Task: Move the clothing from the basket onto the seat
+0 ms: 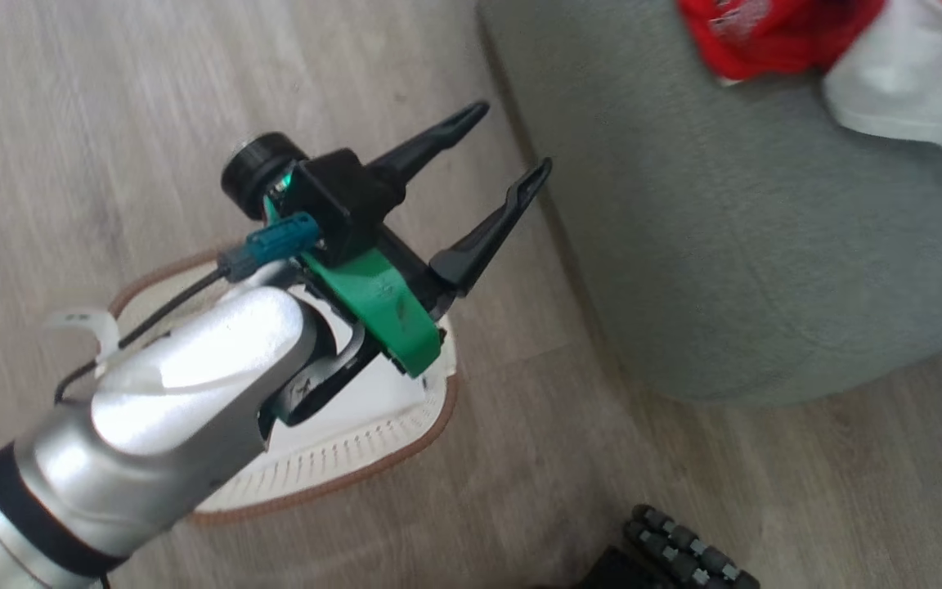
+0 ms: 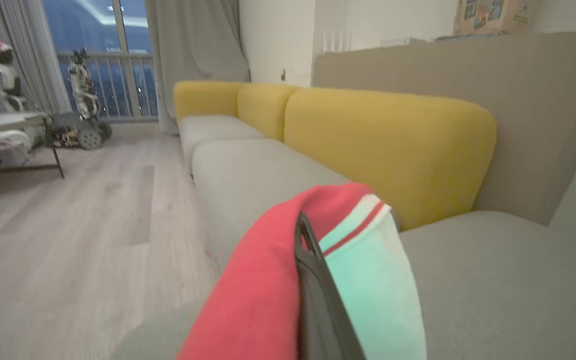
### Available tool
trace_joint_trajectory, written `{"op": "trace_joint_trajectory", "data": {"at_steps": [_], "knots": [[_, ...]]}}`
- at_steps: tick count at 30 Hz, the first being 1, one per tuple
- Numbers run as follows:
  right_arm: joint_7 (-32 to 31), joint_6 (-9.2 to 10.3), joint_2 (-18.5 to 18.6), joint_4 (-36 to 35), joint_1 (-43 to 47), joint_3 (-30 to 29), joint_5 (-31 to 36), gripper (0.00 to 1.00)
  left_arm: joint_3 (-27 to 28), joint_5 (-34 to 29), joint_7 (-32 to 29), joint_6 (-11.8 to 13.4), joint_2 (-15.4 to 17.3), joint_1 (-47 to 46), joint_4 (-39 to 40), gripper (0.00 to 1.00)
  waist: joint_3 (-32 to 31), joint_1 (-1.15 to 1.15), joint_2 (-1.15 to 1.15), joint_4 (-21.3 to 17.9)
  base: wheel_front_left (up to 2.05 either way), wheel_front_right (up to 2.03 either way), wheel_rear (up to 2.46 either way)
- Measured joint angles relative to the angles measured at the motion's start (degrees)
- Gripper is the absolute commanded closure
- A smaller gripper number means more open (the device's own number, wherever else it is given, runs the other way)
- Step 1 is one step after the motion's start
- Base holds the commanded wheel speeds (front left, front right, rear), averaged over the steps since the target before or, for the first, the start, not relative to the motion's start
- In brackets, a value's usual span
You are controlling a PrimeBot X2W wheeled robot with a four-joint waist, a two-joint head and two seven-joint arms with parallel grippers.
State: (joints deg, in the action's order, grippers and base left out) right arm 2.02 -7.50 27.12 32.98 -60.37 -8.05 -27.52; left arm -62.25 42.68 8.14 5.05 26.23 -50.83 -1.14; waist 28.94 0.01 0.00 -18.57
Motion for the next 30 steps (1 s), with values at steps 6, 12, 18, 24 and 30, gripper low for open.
{"op": "trace_joint_trajectory", "data": {"at_steps": [6, 12, 18, 24, 30], "knots": [[-1.80, -0.01, 1.75, 10.24, -4.32, 1.78, 6.70, 1.00, 0.05, -0.68, -0.05, -0.47, -0.21, -2.19, 0.45, 0.00, 4.66, 0.00, 0.00, 4.26, 0.00, 0.00, 0.00], [-7.05, -0.01, 2.15, 18.69, -5.26, 5.75, 10.00, 1.00, 0.09, -1.09, 0.05, -0.57, -0.84, -3.54, 0.24, 0.00, 7.80, 0.00, 0.00, 7.82, 0.00, 0.00, 0.00], [-13.24, -0.01, 2.15, 22.96, -5.33, 9.44, 10.46, 1.00, 0.08, -1.09, 1.03, -0.60, -1.14, -3.53, -1.05, 0.00, 7.60, 0.00, 0.00, 9.18, 0.00, 0.00, 0.00], [-14.78, -0.01, 2.37, 23.93, -5.36, 11.90, 9.49, 0.59, 0.08, -0.58, 1.64, -1.00, -1.45, -3.28, -1.89, 0.00, 5.05, -0.01, 0.00, 8.95, 0.00, 0.00, 0.00], [-17.63, -0.01, 2.40, 24.62, -5.08, 15.02, 8.46, 0.00, 0.01, 0.42, 2.81, -0.99, -1.60, -1.33, -3.22, 0.00, 1.05, -0.01, 0.00, 8.07, 0.00, 0.00, 0.00]]}}
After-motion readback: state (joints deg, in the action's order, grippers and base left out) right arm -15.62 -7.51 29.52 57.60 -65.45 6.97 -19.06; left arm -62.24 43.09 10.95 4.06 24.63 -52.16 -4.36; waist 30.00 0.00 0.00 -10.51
